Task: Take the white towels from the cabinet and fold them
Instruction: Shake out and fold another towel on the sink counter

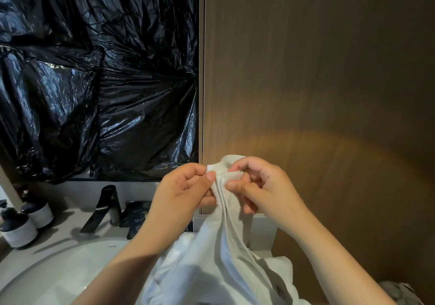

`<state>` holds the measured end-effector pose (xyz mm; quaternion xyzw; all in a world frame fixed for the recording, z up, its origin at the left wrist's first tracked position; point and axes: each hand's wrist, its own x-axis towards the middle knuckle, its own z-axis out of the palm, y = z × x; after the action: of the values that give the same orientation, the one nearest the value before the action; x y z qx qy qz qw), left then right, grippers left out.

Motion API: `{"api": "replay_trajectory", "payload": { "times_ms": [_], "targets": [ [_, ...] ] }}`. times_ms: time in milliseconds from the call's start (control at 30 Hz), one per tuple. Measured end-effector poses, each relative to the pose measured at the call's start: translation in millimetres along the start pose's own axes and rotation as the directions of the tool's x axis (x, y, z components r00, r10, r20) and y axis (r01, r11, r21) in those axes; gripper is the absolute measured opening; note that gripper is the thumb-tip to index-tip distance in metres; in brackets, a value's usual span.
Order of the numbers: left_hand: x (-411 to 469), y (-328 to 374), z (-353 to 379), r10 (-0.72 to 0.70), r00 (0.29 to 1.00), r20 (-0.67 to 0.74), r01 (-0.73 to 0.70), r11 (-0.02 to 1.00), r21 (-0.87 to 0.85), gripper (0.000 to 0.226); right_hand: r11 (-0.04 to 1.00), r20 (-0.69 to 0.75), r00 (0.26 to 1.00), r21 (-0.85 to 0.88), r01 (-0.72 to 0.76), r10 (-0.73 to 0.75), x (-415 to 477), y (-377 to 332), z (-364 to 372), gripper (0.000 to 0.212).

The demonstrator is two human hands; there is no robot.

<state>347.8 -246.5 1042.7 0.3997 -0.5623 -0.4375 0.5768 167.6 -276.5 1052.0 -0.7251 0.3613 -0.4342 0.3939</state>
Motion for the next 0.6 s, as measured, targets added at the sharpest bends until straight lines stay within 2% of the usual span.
{"api": "replay_trajectory", "payload": {
  "times_ms": [67,133,300,467,600],
  "targets": [
    [0.0,-0.1,0.2,-0.005,1.0,-0.008,0.005,1.0,0.004,0.017,0.986,-0.086,0.995,-0.16,0.041,-0.056,1.7,3.1,0.0,0.015],
    [1.2,0.7,-0.5,-0.017,1.0,-0.021,0.017,1.0,0.005,0.018,0.965,-0.161,0.978,-0.246,0.088,-0.131,0.9,3.9,0.8,0.025],
    [2.4,6.4,-1.1,-0.04,0.999,0.007,0.04,0.999,0.025,0.017,0.959,-0.165,0.971,-0.252,0.127,-0.172,-0.3,4.9,3.9,0.011],
    [1.1,7.9,-1.3,-0.051,0.998,0.044,0.048,0.996,0.071,0.016,0.966,-0.179,0.964,-0.206,0.157,-0.195,-1.2,1.2,6.0,0.016],
    [-0.3,5.9,-2.4,-0.036,0.998,0.057,0.028,0.991,0.128,0.015,0.967,-0.192,0.963,-0.209,0.146,-0.187,-1.2,2.1,6.9,0.012]
  ]
}}
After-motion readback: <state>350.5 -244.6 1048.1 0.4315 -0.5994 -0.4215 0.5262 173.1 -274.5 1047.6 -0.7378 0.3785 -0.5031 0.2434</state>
